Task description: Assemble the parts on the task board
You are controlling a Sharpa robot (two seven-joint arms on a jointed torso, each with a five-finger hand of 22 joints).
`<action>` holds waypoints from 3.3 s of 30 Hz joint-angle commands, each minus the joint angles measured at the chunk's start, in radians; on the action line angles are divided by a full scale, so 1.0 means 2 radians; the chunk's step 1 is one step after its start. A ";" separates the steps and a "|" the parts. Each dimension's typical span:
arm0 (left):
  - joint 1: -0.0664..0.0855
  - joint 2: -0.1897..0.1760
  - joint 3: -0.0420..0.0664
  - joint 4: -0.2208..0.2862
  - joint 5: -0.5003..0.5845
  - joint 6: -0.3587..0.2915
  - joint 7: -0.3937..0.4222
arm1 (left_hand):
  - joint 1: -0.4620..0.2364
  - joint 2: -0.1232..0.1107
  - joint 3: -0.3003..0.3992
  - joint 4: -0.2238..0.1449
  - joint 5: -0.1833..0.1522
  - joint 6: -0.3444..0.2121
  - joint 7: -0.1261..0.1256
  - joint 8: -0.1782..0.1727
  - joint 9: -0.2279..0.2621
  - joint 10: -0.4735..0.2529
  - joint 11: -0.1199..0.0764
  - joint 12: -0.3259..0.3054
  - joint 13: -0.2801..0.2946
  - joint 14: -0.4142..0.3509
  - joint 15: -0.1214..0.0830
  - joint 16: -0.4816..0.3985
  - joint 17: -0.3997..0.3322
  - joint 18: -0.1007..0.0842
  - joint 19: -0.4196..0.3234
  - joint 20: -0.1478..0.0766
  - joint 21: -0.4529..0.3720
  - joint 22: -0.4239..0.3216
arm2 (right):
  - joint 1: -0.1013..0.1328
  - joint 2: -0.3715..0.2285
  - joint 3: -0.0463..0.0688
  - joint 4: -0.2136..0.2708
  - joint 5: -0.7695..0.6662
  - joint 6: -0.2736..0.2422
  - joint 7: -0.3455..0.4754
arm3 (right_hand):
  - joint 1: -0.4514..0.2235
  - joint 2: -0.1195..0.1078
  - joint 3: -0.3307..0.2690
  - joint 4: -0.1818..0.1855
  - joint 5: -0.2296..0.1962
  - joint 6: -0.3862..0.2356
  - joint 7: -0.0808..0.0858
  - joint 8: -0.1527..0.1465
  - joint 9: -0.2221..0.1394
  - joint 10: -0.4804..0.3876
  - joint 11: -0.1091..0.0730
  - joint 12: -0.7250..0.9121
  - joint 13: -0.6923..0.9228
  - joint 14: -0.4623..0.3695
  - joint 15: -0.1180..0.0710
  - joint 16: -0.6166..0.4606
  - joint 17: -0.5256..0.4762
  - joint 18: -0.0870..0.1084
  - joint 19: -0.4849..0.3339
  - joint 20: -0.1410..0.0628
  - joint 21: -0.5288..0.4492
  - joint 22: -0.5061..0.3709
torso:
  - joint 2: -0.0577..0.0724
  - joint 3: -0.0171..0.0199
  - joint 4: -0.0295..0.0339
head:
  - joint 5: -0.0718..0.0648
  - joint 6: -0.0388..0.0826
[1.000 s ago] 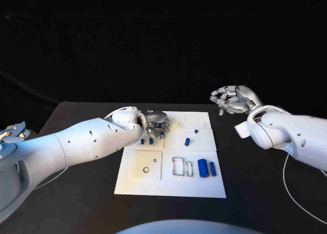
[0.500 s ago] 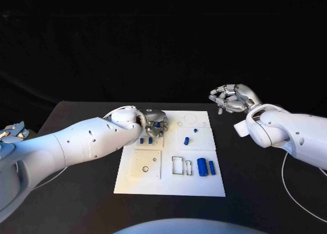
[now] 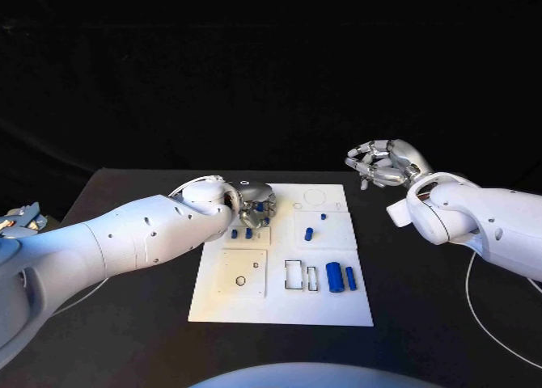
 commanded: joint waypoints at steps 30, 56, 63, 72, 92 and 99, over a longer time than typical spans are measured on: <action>-0.003 0.001 -0.002 0.001 -0.006 0.004 0.004 | -0.014 0.015 0.004 -0.016 -0.008 0.042 -0.004 -0.008 -0.001 0.061 -0.020 0.015 0.009 0.008 -0.012 0.008 0.001 -0.010 0.014 -0.010 0.031 0.041 | 0.000 0.001 0.000 0.000 -0.001 0.006 0.004 | 0.004 0.002 0.000 0.004 0.003 0.001 0.003 0.005 -0.001 0.000 -0.001 -0.002 -0.003 -0.003 -0.002 -0.001 0.000 0.006 -0.003 0.001 -0.004 -0.001 | 0.000 0.0002 0.0000 | 0.002 0.002; -0.001 -0.036 0.008 0.037 0.026 -0.036 0.006 | -0.024 0.017 0.001 -0.014 -0.009 0.063 -0.004 -0.012 0.002 0.083 -0.019 -0.009 0.004 0.010 -0.011 0.007 -0.004 -0.011 0.016 -0.009 0.035 0.049 | -0.001 0.002 0.000 -0.001 -0.001 0.006 0.004 | 0.004 0.003 0.000 0.005 0.003 0.001 0.003 0.005 -0.001 0.001 -0.002 -0.002 -0.004 -0.003 -0.002 -0.002 -0.001 0.006 -0.002 0.001 -0.005 -0.001 | -0.001 0.0008 0.0014 | 0.004 0.007; 0.002 -0.059 0.015 0.056 0.032 -0.034 -0.001 | -0.024 0.016 0.001 -0.014 -0.009 0.065 -0.004 -0.013 0.002 0.085 -0.020 -0.011 0.004 0.010 -0.011 0.007 -0.004 -0.011 0.017 -0.010 0.035 0.049 | -0.001 0.001 0.000 -0.002 -0.001 0.005 0.004 | 0.004 0.003 0.000 0.005 0.003 0.001 0.003 0.005 -0.001 0.001 -0.002 -0.002 -0.004 -0.003 -0.002 -0.002 -0.001 0.006 -0.002 0.001 -0.005 -0.001 | -0.001 0.0001 0.0024 | 0.006 0.008; 0.004 -0.081 0.019 0.070 0.037 -0.023 -0.009 | -0.024 0.016 0.000 -0.014 -0.009 0.065 -0.005 -0.013 0.002 0.086 -0.020 -0.012 0.004 0.010 -0.012 0.007 -0.005 -0.011 0.017 -0.010 0.036 0.050 | -0.001 -0.001 0.000 -0.002 -0.001 0.005 0.004 | 0.004 0.003 -0.001 0.006 0.002 0.001 0.003 0.006 -0.001 0.002 -0.002 -0.002 -0.005 -0.003 -0.002 -0.002 -0.001 0.006 -0.002 0.001 -0.005 -0.001 | -0.001 -0.0009 0.0024 | 0.007 0.007; 0.003 -0.077 0.018 0.051 0.038 -0.006 -0.015 | -0.024 0.016 0.000 -0.014 -0.009 0.067 -0.005 -0.014 0.003 0.089 -0.020 -0.015 0.003 0.009 -0.012 0.006 -0.008 -0.011 0.016 -0.010 0.035 0.049 | -0.002 -0.001 0.000 -0.002 -0.001 0.005 0.003 | 0.004 0.003 -0.001 0.006 0.002 0.001 0.003 0.006 -0.001 0.002 -0.002 -0.002 -0.005 -0.003 -0.002 -0.002 -0.001 0.006 -0.002 0.001 -0.005 -0.001 | -0.001 0.0000 0.0015 | 0.009 0.006; 0.003 -0.075 0.018 0.048 0.038 -0.003 -0.014 | -0.024 0.016 0.000 -0.014 -0.009 0.067 -0.005 -0.014 0.003 0.089 -0.020 -0.015 0.003 0.009 -0.012 0.006 -0.008 -0.011 0.016 -0.010 0.035 0.049 | -0.002 -0.001 0.000 -0.001 -0.002 0.004 0.003 | 0.004 0.003 -0.001 0.006 0.002 0.001 0.003 0.006 -0.001 0.002 -0.002 -0.002 -0.005 -0.003 -0.002 -0.002 -0.001 0.006 -0.002 0.001 -0.005 -0.001 | -0.001 0.0001 0.0018 | 0.010 0.005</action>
